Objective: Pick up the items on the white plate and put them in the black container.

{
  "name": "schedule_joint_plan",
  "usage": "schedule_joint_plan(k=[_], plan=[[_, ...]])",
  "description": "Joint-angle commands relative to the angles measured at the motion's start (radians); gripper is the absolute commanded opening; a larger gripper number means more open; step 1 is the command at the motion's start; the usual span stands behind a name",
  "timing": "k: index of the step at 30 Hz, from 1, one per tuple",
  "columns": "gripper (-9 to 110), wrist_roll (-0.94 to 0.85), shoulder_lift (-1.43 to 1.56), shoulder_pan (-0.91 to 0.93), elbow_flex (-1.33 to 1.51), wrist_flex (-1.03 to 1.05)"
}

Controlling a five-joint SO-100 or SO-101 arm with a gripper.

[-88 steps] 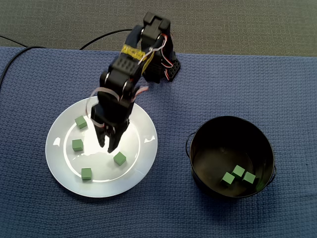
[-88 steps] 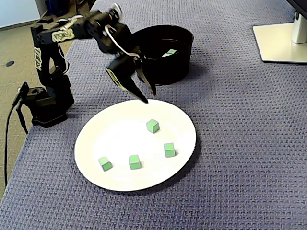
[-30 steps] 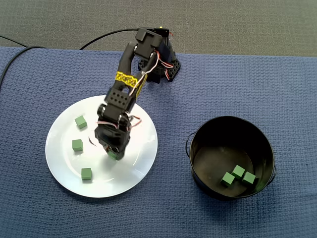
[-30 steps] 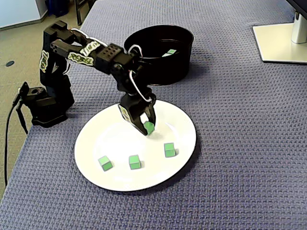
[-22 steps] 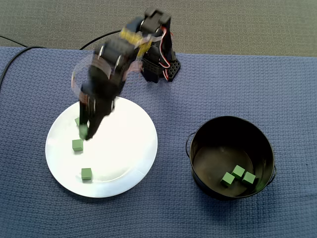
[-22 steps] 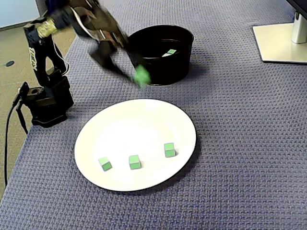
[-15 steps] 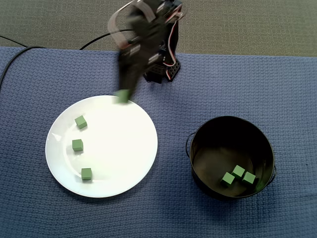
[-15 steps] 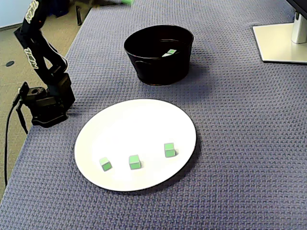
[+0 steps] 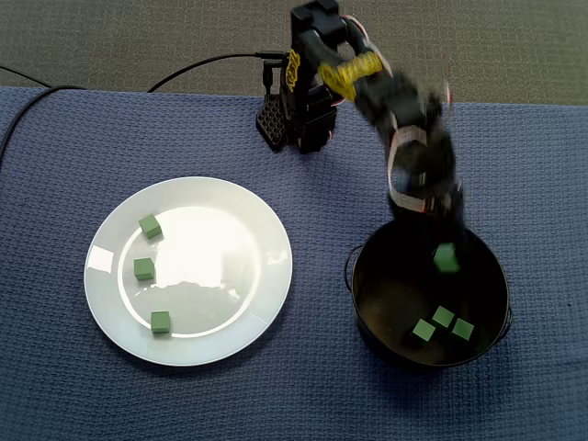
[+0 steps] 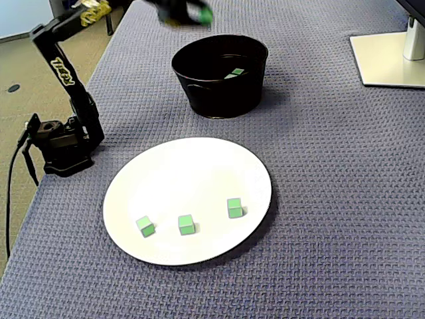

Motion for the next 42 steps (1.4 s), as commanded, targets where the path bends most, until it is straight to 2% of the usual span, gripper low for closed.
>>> schedule_joint_plan(k=[1, 3, 6, 10, 14, 17, 20, 24, 27, 31, 34, 38, 42], plan=[[5, -0.028, -0.067, 0.002, 0.156, -0.166], [14, -0.025, -0.072, 0.021, 0.173, -0.187], [36, -0.021, -0.049, 0.049, 0.149, -0.120], [56, -0.055, 0.046, 0.124, -0.021, 0.218], [66, -0.110, 0.175, 0.275, -0.163, 0.434], [68, -0.204, 0.235, 0.466, -0.215, 0.483], [67, -0.293, 0.244, 0.699, -0.229, 0.410], [66, -0.383, 0.150, 0.971, -0.314, 0.328], [64, -0.426, 0.018, 1.109, -0.436, 0.295], [64, -0.499, -0.196, 1.198, -0.647, 0.356], [63, -0.664, -0.330, 1.215, -0.735, 0.362], [62, -0.957, -0.410, 1.220, -0.666, 0.250], [60, -1.207, -0.437, 1.233, -0.480, -0.044]])
